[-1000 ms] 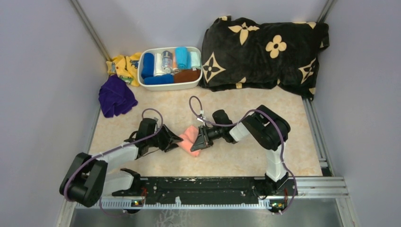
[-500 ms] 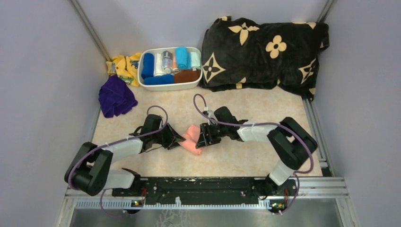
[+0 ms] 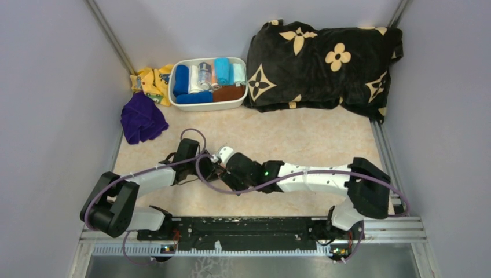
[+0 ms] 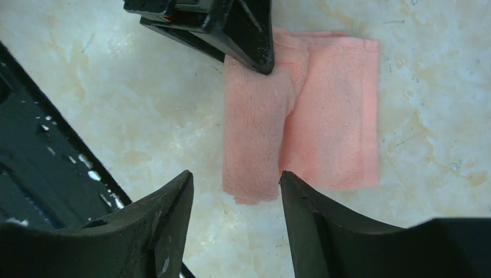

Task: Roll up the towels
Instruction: Roll the towel at the center of the board.

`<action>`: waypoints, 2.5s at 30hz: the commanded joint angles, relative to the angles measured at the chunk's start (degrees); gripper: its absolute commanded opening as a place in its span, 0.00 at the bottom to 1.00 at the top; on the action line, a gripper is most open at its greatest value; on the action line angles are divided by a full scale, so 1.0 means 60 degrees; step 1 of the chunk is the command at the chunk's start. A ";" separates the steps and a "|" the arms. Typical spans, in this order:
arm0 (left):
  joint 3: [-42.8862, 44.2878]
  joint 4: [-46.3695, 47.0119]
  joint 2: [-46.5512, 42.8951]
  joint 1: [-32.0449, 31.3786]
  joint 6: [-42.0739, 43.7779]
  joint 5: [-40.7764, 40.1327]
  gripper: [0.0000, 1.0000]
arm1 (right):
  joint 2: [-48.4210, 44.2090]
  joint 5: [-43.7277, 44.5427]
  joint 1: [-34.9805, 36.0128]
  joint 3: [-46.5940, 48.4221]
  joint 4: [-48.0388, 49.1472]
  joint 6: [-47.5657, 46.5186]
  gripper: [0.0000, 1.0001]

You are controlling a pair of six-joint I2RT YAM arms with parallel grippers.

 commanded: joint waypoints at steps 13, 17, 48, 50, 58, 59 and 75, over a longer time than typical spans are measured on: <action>0.0064 -0.0738 0.0412 -0.0051 0.0336 -0.0577 0.49 | 0.3271 0.2847 0.1164 0.0786 -0.0216 -0.0891 0.53; 0.0267 -0.0664 0.0636 -0.0041 0.0446 -0.0624 0.50 | 0.3630 0.2621 0.1129 0.0482 -0.0240 -0.0807 0.48; -0.0383 -0.0316 -0.1584 0.0884 0.0439 0.0456 0.75 | 0.4813 -1.0560 -0.4325 -0.1741 0.7661 0.4973 0.00; -0.0407 0.0081 -0.1198 0.0856 0.0352 0.0577 0.74 | 0.4960 -1.0456 -0.4341 -0.1648 0.7537 0.4968 0.00; -0.0582 -0.0088 -0.0283 0.0837 0.0308 -0.0030 0.62 | 0.3900 -0.9084 -0.4336 -0.1145 0.5147 0.3580 0.22; -0.0606 -0.0136 -0.0235 0.0848 0.0289 -0.0086 0.61 | 0.3608 -0.8730 -0.4315 -0.1073 0.4626 0.3260 0.25; -0.0792 -0.0358 0.0135 0.0917 0.0034 -0.0391 0.58 | 0.0056 0.0396 -0.0997 0.0287 0.0602 -0.1018 0.64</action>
